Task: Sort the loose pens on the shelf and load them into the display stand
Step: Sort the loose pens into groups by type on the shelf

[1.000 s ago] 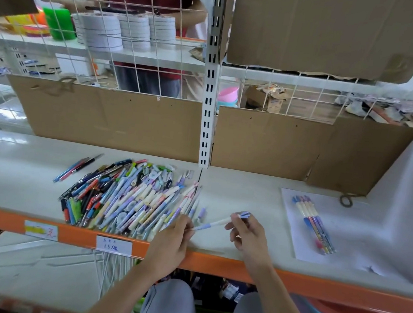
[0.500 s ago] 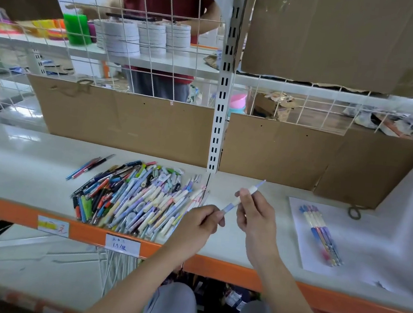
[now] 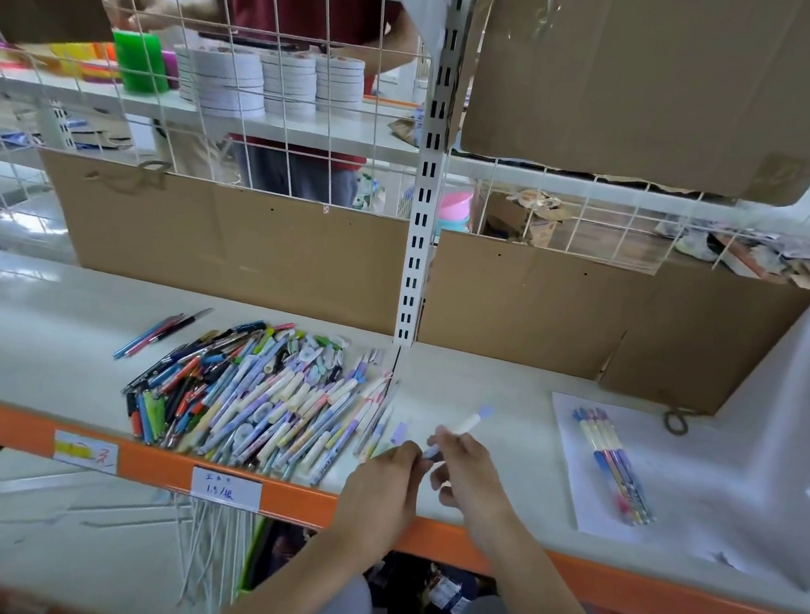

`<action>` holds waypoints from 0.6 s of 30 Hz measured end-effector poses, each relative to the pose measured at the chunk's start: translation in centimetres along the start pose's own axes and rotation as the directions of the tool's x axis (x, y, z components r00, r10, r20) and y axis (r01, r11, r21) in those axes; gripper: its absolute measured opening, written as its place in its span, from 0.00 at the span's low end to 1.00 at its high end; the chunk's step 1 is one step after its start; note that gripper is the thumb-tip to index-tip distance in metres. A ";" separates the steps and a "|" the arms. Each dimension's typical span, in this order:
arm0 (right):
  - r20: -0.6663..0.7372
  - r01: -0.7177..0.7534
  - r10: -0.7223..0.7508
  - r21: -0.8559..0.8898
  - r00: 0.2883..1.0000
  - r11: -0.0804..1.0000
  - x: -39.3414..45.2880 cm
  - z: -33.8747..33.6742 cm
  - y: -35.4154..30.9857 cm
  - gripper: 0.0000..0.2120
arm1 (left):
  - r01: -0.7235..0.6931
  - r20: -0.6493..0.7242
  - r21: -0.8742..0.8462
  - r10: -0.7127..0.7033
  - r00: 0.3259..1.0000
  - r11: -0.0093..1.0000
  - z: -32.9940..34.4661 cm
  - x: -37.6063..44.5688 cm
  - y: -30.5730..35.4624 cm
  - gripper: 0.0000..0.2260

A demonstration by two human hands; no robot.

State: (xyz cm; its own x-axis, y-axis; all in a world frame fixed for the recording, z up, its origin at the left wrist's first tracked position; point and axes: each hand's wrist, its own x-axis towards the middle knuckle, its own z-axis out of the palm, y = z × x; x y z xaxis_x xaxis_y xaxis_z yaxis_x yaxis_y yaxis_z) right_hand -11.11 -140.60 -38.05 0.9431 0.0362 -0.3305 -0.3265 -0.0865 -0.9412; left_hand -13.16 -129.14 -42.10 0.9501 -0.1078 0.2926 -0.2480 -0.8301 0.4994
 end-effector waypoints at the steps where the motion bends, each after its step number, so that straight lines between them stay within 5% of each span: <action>1: 0.037 0.003 -0.001 -0.044 0.999 0.999 -0.1 0.0 -0.1 0.09 | -0.012 -0.007 -0.023 0.012 1.000 1.000 0.1 0.2 -0.2 0.14; 5: 0.002 0.120 -0.120 -0.068 0.993 0.990 0.8 -2.0 -1.0 0.06 | -0.095 -0.024 -0.023 0.095 0.995 0.995 0.1 0.7 -1.7 0.11; 8: -0.108 0.155 -0.222 -0.431 0.969 0.889 2.5 -5.1 -1.0 0.11 | -0.155 -0.030 0.060 0.157 0.987 0.986 -0.2 0.8 -3.7 0.06; 10: -0.173 0.087 -0.254 -0.639 0.952 0.764 3.4 -7.4 -0.4 0.11 | -0.142 -0.061 0.108 0.149 0.987 0.984 -0.5 0.9 -5.0 0.05; 18: -0.325 -0.182 -0.267 -0.875 0.907 0.448 5.4 -14.1 1.6 0.15 | -0.009 -0.076 0.022 0.011 0.997 1.000 -0.6 0.4 -6.9 0.05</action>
State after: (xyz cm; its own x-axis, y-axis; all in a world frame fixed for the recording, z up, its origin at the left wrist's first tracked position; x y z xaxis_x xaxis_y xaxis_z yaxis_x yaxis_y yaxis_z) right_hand -5.65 -154.53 -40.33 0.9631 -0.2679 -0.0253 -0.2629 -0.9167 -0.3010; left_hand -11.15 -123.15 -44.91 0.9302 -0.0752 0.3593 -0.2527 -0.8411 0.4782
